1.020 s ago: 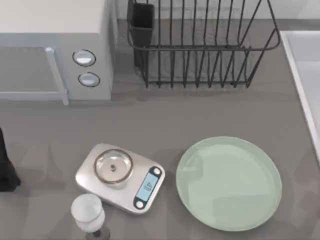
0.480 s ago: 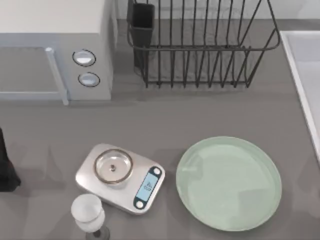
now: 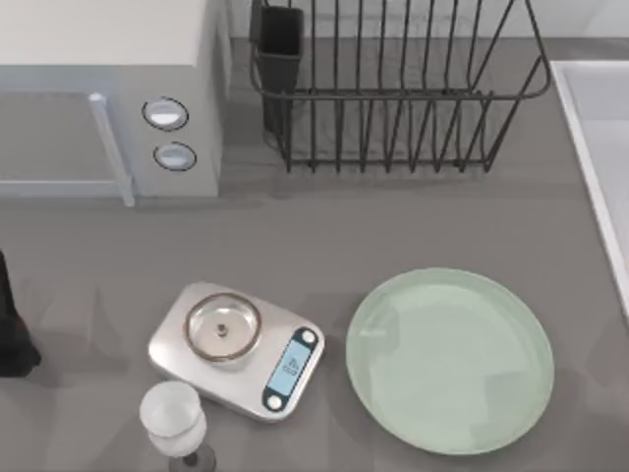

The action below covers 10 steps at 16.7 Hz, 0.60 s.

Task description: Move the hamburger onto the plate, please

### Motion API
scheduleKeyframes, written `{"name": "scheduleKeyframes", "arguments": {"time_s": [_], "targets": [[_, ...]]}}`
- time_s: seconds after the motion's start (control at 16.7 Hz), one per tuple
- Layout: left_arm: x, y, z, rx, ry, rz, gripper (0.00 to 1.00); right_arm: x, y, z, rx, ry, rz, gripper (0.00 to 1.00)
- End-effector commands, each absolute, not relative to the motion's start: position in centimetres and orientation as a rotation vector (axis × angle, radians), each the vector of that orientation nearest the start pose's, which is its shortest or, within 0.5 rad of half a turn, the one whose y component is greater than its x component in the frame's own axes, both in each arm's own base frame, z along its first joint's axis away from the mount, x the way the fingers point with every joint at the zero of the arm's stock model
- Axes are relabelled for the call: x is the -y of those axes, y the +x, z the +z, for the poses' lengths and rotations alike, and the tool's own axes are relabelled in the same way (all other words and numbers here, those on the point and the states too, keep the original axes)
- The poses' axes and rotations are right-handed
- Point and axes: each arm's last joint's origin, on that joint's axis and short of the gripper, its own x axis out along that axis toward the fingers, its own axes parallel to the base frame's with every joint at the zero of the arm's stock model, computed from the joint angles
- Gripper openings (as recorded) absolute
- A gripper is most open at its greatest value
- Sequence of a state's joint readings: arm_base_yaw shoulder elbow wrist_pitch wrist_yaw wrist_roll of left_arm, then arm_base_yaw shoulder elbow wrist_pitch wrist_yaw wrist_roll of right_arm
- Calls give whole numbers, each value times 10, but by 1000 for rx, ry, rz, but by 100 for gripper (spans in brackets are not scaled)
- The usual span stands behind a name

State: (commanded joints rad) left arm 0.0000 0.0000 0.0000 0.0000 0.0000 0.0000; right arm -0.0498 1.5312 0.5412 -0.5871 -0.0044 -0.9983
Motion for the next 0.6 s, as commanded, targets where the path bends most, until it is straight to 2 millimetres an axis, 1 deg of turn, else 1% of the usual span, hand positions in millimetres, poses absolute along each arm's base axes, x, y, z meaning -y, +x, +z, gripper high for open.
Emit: {"name": "scheduleKeyframes", "arguments": {"time_s": [0.06,0.6], "targets": [[1,106,160,0,0,0,100,10,199,92,-1445,-734,745,100],[1,106,160,0,0,0,100,10,199,92,-1445,-734,745,32]]}}
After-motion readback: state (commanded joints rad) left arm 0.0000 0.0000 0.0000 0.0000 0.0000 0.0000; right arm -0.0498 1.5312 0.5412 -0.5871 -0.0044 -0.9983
